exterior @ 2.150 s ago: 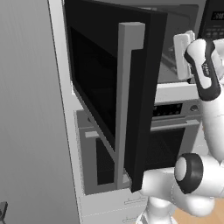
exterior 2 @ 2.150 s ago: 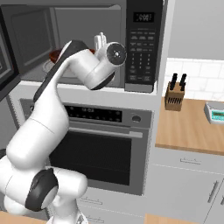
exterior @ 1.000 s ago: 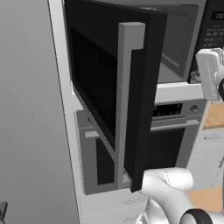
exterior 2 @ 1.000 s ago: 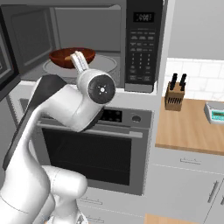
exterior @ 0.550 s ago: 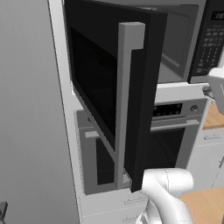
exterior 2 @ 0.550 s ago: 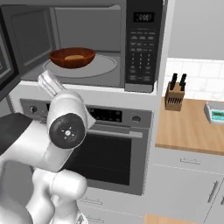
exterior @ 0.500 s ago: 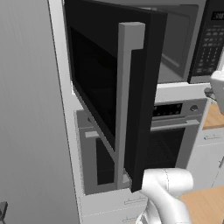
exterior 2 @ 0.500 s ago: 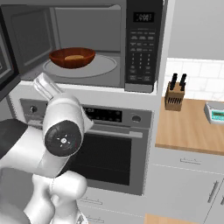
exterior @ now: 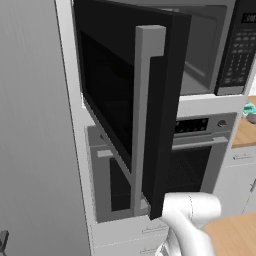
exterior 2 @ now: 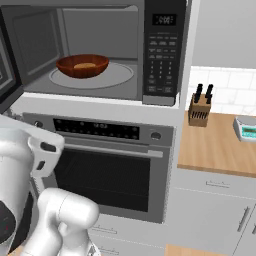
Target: Open the microwave, place the bowl with waffle inside the microwave, then close the microwave door and turn it on.
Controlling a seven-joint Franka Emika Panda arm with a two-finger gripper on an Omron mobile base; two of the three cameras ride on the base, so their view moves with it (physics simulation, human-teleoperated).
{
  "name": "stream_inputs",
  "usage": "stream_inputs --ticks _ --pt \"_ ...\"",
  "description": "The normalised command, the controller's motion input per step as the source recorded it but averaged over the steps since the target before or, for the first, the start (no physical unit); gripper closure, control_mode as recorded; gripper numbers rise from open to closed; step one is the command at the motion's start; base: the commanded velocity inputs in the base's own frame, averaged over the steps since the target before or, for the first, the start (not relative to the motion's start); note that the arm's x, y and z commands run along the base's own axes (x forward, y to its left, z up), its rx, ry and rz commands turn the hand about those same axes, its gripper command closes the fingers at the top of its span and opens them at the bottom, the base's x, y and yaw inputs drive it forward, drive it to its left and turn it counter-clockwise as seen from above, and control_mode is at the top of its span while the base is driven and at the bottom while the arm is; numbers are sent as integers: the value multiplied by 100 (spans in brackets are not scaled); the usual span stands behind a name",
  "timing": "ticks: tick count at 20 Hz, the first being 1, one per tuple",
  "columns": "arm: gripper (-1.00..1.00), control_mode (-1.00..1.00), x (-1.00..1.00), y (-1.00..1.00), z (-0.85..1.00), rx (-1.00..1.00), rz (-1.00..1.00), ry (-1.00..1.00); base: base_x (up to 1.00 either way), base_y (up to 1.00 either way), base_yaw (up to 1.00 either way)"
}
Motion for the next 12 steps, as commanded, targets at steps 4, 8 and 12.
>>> stream_inputs --ticks 4,8,12 --pt "100 -100 -100 100 -15 -27 0 -37 0 0 0" --pt "100 -100 -100 100 -37 -30 0 -33 0 0 0" --pt "100 -100 -93 100 -31 -28 -5 -21 0 0 0"
